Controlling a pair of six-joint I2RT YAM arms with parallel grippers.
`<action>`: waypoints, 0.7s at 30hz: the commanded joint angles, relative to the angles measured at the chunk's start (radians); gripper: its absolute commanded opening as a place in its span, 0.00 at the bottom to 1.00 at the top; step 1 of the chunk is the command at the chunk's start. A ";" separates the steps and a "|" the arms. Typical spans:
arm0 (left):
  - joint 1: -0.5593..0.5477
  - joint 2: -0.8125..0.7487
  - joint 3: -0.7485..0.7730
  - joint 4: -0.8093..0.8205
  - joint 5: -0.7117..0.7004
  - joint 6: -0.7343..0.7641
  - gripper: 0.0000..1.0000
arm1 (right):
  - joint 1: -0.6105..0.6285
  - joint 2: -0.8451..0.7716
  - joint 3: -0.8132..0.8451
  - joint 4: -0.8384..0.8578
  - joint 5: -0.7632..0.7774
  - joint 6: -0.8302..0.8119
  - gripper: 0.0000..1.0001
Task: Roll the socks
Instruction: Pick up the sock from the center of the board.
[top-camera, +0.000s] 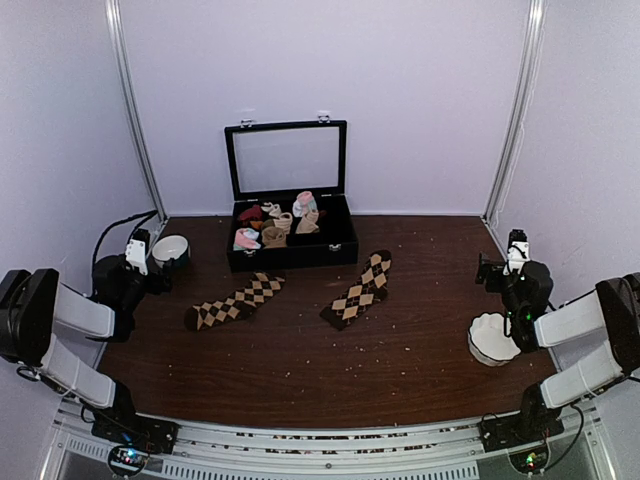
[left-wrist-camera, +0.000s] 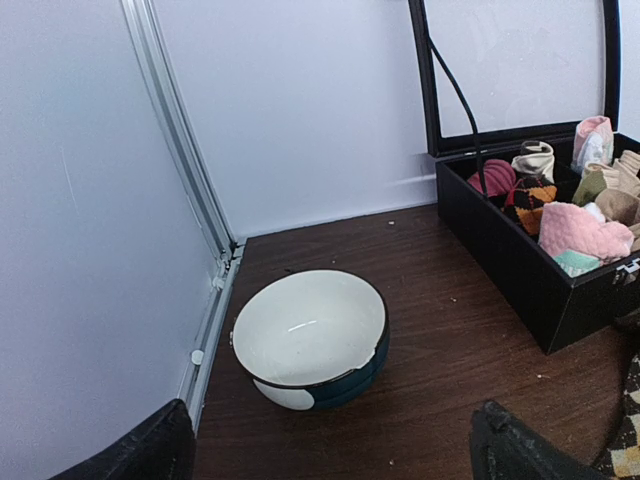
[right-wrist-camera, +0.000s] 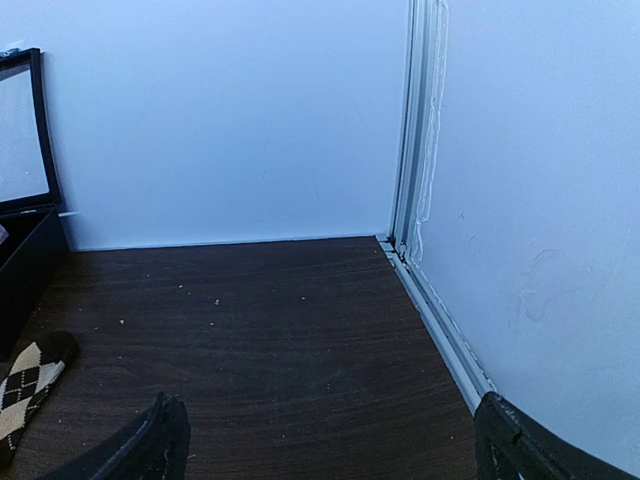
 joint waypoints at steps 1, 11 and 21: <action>0.004 0.007 0.019 0.053 -0.011 -0.011 0.98 | -0.006 0.001 0.017 0.021 -0.002 0.008 1.00; 0.005 -0.049 0.083 -0.119 -0.009 -0.009 0.98 | -0.001 -0.082 0.004 -0.028 0.214 0.075 1.00; 0.004 -0.012 0.850 -1.297 0.162 0.179 0.98 | -0.068 -0.369 0.373 -0.984 0.312 0.519 1.00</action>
